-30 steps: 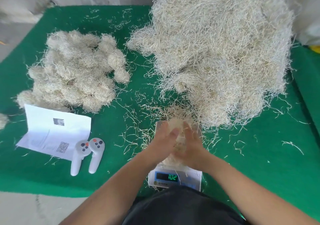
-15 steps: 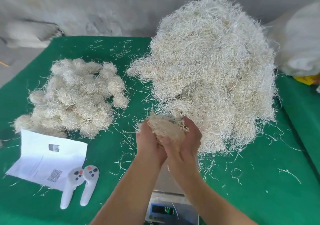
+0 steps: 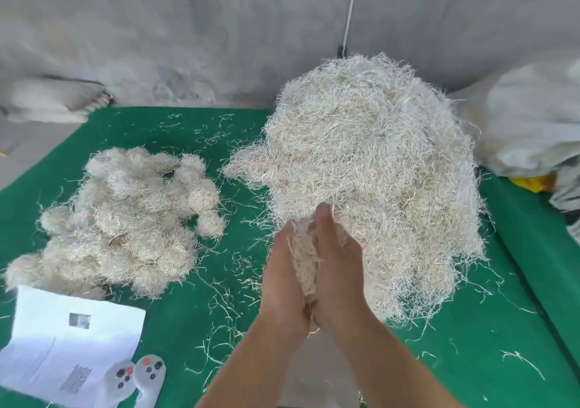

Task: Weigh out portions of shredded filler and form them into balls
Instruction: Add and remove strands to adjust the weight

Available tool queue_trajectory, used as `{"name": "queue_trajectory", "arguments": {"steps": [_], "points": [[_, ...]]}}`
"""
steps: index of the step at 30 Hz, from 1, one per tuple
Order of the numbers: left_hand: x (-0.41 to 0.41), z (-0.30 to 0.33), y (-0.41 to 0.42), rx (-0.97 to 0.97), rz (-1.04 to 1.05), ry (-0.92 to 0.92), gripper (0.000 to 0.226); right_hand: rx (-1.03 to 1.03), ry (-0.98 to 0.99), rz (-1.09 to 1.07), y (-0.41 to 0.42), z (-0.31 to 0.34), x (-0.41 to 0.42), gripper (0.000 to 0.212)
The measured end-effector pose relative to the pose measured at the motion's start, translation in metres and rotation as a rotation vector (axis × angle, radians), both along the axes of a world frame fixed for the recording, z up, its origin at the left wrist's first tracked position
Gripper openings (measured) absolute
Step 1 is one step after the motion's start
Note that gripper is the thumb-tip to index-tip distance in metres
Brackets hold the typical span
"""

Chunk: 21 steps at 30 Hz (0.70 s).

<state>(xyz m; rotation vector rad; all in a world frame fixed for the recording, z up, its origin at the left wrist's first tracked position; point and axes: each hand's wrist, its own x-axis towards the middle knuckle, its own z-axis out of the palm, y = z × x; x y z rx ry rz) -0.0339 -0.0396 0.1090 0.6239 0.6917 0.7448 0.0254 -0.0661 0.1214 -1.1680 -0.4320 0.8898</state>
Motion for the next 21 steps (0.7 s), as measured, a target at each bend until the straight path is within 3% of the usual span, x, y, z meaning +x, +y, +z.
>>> {"name": "queue_trajectory", "arguments": {"steps": [2,3,6,8,10,12,14,16,18,21], "points": [[0.003,0.010,0.004,0.037,0.025,0.115,0.035,-0.007,0.095,-0.011,0.005,0.006,-0.009,0.058],[0.003,0.015,0.005,0.065,0.021,0.140,0.031,0.015,0.046,-0.038,0.007,0.004,-0.010,0.057],[0.004,0.025,0.007,0.203,-0.047,0.203,0.033,0.162,-0.323,-0.128,0.013,-0.002,-0.008,0.031],[0.005,0.028,0.008,0.287,-0.050,0.293,0.033,0.057,-0.684,-0.223,0.016,-0.009,0.000,0.018],[0.003,0.031,0.010,0.312,-0.048,0.307,0.037,-0.040,-0.875,-0.248,0.014,-0.012,0.002,0.037],[-0.001,0.034,0.019,0.250,-0.019,0.185,0.041,0.018,-0.782,-0.025,0.008,-0.006,-0.003,0.050],[-0.004,0.031,0.031,0.218,0.007,0.079,0.029,0.021,-0.566,0.169,-0.001,-0.002,-0.019,0.069],[-0.002,0.032,0.030,0.142,-0.020,0.058,0.027,-0.020,-0.238,0.118,-0.010,0.004,-0.035,0.077],[0.007,0.031,0.016,0.153,-0.055,0.139,0.022,-0.044,0.085,0.031,-0.017,0.014,-0.033,0.059],[0.024,0.023,-0.006,0.457,0.002,0.298,0.042,-0.152,0.247,0.012,-0.023,0.023,-0.006,0.037]]}}
